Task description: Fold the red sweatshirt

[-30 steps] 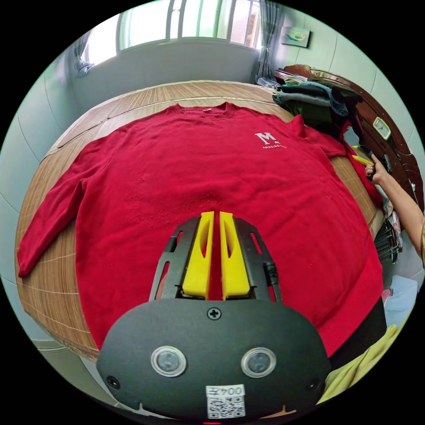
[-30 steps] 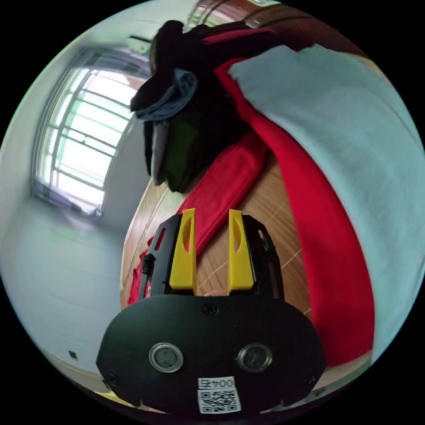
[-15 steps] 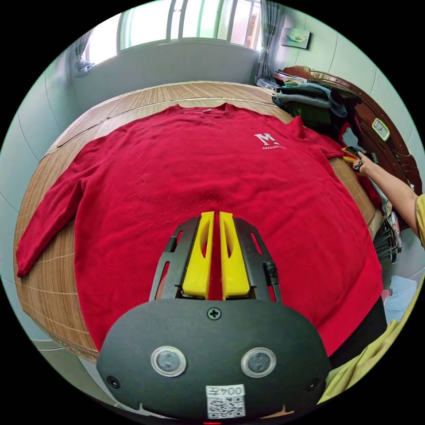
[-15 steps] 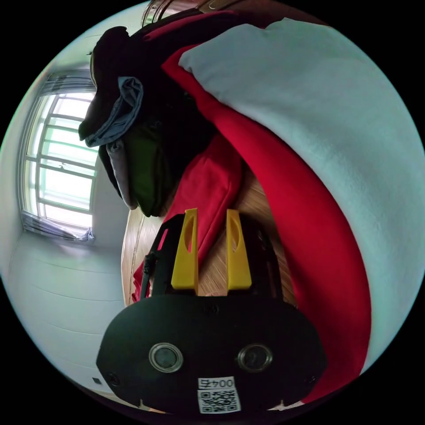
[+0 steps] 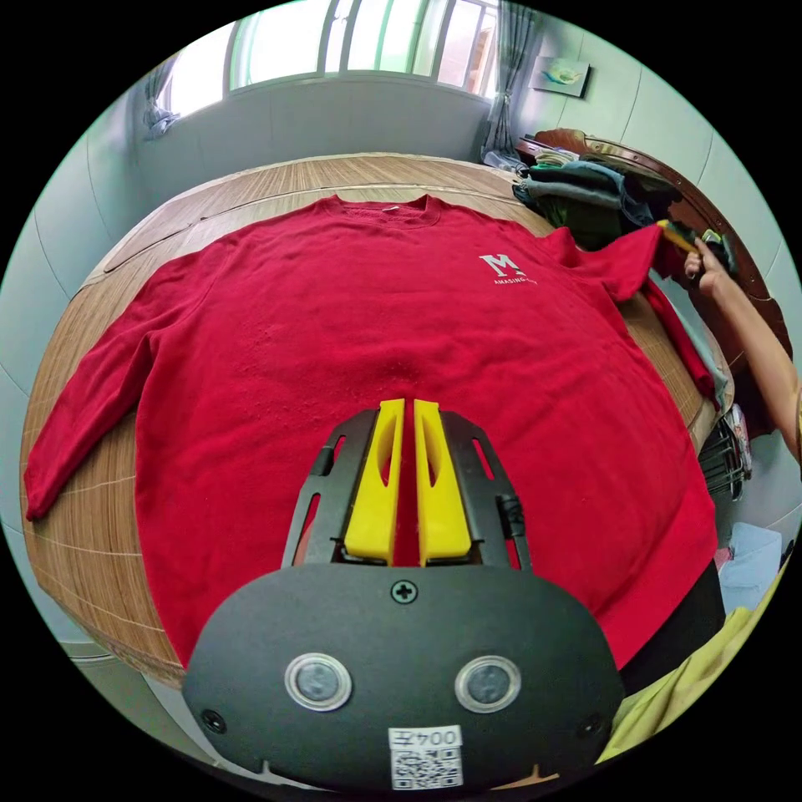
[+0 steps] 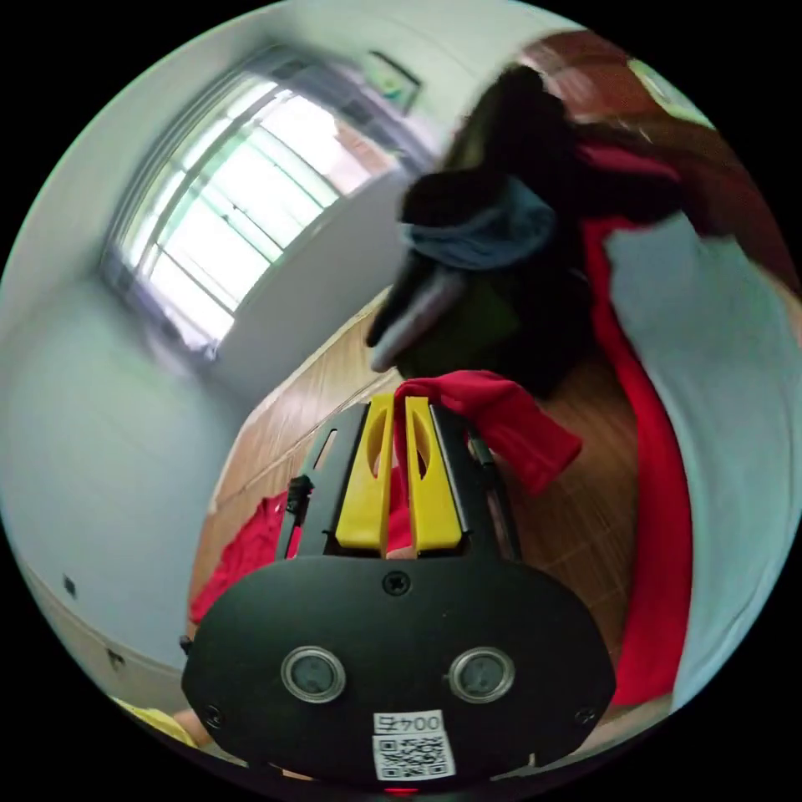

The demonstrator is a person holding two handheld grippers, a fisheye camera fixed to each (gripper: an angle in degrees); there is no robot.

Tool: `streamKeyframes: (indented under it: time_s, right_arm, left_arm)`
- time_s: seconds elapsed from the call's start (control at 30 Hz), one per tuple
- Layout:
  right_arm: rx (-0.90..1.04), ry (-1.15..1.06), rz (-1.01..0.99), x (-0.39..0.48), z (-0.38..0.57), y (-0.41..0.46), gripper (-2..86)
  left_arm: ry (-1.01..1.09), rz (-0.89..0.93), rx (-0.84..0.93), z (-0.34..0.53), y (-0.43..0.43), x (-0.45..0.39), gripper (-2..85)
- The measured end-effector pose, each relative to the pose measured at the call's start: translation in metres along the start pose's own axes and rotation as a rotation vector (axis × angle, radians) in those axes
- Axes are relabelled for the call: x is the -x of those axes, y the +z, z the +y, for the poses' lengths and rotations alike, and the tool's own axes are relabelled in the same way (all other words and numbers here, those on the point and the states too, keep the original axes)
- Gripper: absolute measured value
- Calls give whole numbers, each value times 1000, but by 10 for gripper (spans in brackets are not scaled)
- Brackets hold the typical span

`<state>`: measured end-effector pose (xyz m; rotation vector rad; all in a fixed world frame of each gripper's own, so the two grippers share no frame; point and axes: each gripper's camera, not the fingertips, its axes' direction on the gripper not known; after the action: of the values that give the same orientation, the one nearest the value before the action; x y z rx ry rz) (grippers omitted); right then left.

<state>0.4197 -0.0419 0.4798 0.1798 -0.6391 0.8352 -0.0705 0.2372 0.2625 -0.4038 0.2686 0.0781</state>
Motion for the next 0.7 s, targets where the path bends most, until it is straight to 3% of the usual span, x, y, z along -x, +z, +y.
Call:
streamKeyframes:
  time_s: [0.17,0.37,0.53,0.7]
  right_arm:
    - [20,-508,31,213,59,11,39]
    - [225,-786,-158,364,192,66,77]
    - [381,-697,-294,375,267,92,103]
    - [440,-577,-102,313,306,106,106]
  left_arm:
    - [-4,9,-1,2,-1,6,10]
    - [-13,27,-2,4,-2,13,10]
    - [-20,45,-3,6,-3,17,10]
    - [-26,55,-4,9,-5,18,10]
